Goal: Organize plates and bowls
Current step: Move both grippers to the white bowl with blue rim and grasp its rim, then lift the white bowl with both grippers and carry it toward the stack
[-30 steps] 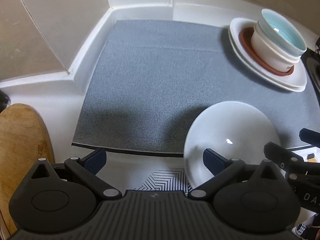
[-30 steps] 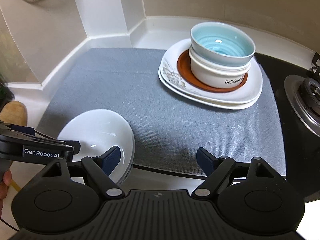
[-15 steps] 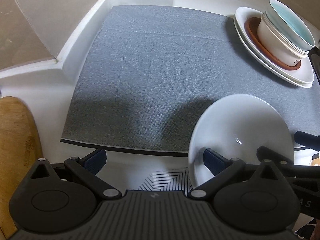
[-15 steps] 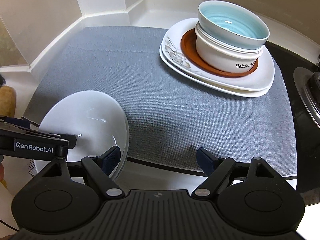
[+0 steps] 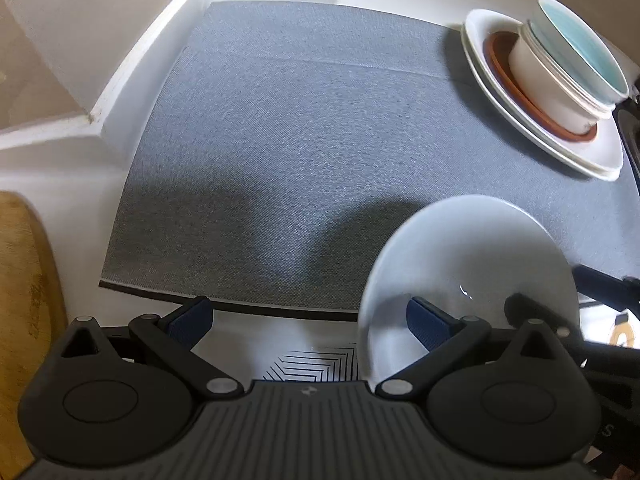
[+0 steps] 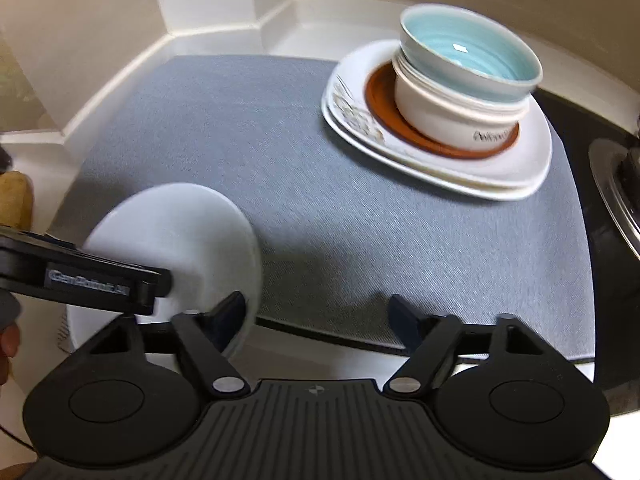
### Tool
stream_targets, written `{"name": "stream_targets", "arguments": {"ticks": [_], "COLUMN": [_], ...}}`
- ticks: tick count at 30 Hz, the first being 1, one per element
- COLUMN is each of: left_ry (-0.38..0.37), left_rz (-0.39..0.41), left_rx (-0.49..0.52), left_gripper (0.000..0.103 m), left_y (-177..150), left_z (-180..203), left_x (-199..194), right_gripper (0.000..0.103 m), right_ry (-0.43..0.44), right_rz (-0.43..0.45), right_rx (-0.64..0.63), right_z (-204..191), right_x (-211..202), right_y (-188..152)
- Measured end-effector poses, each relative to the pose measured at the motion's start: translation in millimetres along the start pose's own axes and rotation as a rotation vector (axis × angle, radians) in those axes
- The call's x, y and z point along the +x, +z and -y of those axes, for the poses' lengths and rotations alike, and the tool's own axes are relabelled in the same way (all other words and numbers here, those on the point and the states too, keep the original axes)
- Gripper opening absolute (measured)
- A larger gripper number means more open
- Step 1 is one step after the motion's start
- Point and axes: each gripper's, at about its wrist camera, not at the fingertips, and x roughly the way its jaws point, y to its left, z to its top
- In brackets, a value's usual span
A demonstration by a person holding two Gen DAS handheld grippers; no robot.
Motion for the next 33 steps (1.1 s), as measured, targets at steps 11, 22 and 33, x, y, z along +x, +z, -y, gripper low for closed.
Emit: {"name": "stream_targets", "arguments": {"ticks": [11, 22, 33], "left_ry": [-0.146, -0.151, -0.141], "left_rz": [0.009, 0.039, 0.127], "left_rx": [0.063, 0.118, 0.219], "left_gripper": [0.025, 0.013, 0.012], "left_y": [4, 6, 10], "left_z": [16, 30, 72], "left_x": [-18, -35, -58], "right_gripper": [0.012, 0.008, 0.007], "right_ry": [0.078, 0.070, 0.055], "right_rz": [0.026, 0.031, 0.091], "right_rx": [-0.101, 0.015, 0.108], "right_z": [-21, 4, 39], "right_x": [-7, -20, -48], "right_y": [0, 1, -8]}}
